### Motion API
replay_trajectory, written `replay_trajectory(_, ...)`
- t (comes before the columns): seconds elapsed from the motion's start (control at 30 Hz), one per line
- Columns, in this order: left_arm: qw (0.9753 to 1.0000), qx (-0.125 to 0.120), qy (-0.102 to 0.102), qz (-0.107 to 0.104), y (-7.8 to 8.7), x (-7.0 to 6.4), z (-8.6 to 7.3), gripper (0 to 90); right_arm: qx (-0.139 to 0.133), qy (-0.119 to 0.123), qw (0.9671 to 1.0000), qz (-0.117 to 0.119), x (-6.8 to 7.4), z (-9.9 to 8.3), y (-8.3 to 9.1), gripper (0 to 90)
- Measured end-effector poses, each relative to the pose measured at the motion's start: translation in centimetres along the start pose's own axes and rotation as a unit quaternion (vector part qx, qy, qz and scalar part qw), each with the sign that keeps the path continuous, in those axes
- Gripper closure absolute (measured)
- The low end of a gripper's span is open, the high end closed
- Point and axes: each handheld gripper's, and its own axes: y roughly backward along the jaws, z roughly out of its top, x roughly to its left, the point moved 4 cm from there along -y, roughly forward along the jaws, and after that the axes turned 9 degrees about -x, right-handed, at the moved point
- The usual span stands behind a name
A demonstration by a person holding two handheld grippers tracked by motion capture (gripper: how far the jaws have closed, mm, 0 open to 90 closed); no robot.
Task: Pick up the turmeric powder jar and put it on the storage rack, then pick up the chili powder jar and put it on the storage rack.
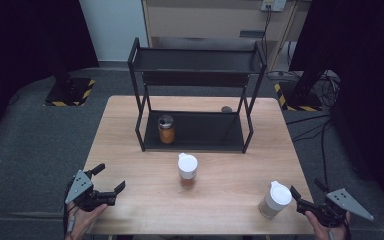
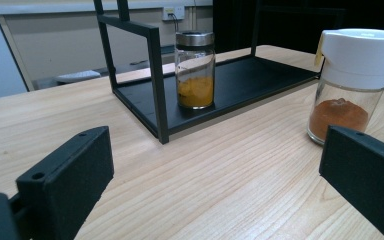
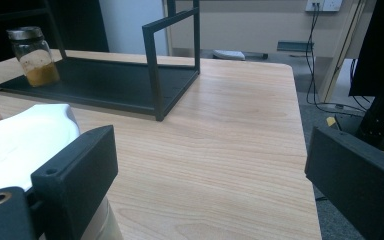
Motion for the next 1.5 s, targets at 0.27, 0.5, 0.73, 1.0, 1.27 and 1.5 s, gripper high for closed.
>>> replay_trajectory(0.27, 0.9999, -0.007, -0.001, -0.015, 0.0, 0.2, -0.1, 0.0, 0.002, 0.0, 1.0, 0.001, 0.0, 0.0, 0.0, 6.6)
replay_trajectory(0.5, 0.9997, -0.008, -0.002, -0.023, -0.1, 0.1, -0.1, 0.0, 0.0, 0.002, 1.0, 0.0, 0.0, 0.1, 0.0, 6.5)
replay_trajectory(0.73, 0.9995, -0.008, 0.005, -0.029, -0.1, 0.3, -0.2, 0.0, -0.004, 0.0, 1.0, -0.003, 0.0, 0.2, 0.0, 6.2)
replay_trajectory(1.0, 0.9994, -0.003, 0.011, -0.032, -0.3, 0.4, -0.2, 0.0, -0.014, -0.005, 0.9999, 0.0, 0.0, 1.3, -0.3, 5.4)
replay_trajectory(1.27, 0.9994, -0.002, 0.013, -0.033, -0.3, 0.4, -0.2, 0.0, -0.019, -0.006, 0.9997, 0.017, 0.3, 3.2, -1.1, 5.4)
replay_trajectory(1.5, 0.9993, 0.0, 0.014, -0.035, -0.4, 0.5, -0.2, 0.0, -0.02, 0.003, 0.9989, 0.041, 1.5, 5.0, -2.2, 5.4)
